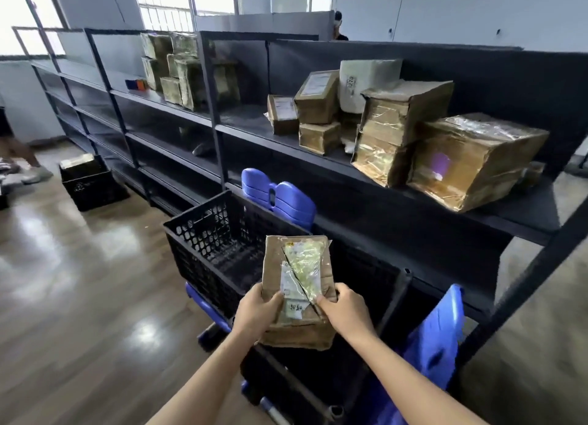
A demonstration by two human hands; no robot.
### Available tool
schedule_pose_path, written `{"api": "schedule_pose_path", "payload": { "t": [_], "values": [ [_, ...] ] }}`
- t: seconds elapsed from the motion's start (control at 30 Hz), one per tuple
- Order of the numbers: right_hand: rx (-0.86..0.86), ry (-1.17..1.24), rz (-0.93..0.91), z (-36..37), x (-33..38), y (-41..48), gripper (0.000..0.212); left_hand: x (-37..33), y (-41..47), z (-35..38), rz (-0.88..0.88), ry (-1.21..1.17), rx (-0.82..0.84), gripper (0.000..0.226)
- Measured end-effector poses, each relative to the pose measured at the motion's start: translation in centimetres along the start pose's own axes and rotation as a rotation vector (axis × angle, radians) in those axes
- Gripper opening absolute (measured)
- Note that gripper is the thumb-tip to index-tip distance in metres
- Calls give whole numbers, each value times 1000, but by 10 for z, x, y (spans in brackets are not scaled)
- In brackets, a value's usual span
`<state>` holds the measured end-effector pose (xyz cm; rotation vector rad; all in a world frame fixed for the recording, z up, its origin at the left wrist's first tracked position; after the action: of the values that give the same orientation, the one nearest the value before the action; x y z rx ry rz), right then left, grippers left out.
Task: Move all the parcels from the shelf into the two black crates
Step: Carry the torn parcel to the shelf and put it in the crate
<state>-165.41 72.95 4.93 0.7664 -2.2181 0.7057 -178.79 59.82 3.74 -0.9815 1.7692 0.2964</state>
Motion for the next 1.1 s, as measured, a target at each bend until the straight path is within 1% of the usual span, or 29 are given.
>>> {"api": "schedule_pose_path", "payload": {
  "t": [0.1, 0.27, 0.4, 0.47, 0.53, 0.57, 0.63, 0.73, 0.8, 0.87, 1.0, 1.1],
  "values": [
    [-71, 30, 60, 11, 12, 30, 48, -2, 46, -13, 37, 71, 73, 16],
    [-239, 93, 140, 22, 38, 62, 44, -19, 114, -41, 165, 146, 223, 11],
    [-371, 225, 170, 25, 53, 74, 41, -33, 150, -53, 275, 58, 331, 13],
    [-431, 274, 172, 24, 60, 75, 49, -42, 160, -57, 317, -22, 398, 9],
    [-495, 289, 182, 22, 66, 75, 59, -51, 165, -59, 354, -93, 461, 11],
    [-527, 295, 182, 19, 70, 74, 59, -56, 167, -61, 370, -130, 484, 12],
    [-580, 321, 161, 13, 79, 72, 49, -67, 169, -65, 407, -208, 523, 14],
    [-616, 362, 118, 4, 90, 68, 18, -83, 169, -71, 430, -354, 562, 18],
    [-637, 380, 90, 1, 97, 63, 7, -89, 168, -76, 438, -427, 581, 20],
    [-668, 394, 48, -1, 104, 58, 7, -91, 168, -80, 446, -481, 599, 22],
    [-715, 458, -24, 2, 109, 54, 19, -90, 166, -83, 464, -547, 628, 23],
    [-712, 480, -20, 5, 103, 56, 15, -87, 168, -82, 456, -559, 641, 23]
  ]
}}
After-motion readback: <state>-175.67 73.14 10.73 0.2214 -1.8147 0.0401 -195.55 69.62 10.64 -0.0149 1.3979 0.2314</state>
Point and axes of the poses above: each hand's wrist, its own y-axis towards the middle knuckle, its own z-axis out of the palm, x = y × z, the point moved 1 cm from there along y, towards the middle knuckle, and after that the axes turned 9 degrees about x, right-handed, at the moved point
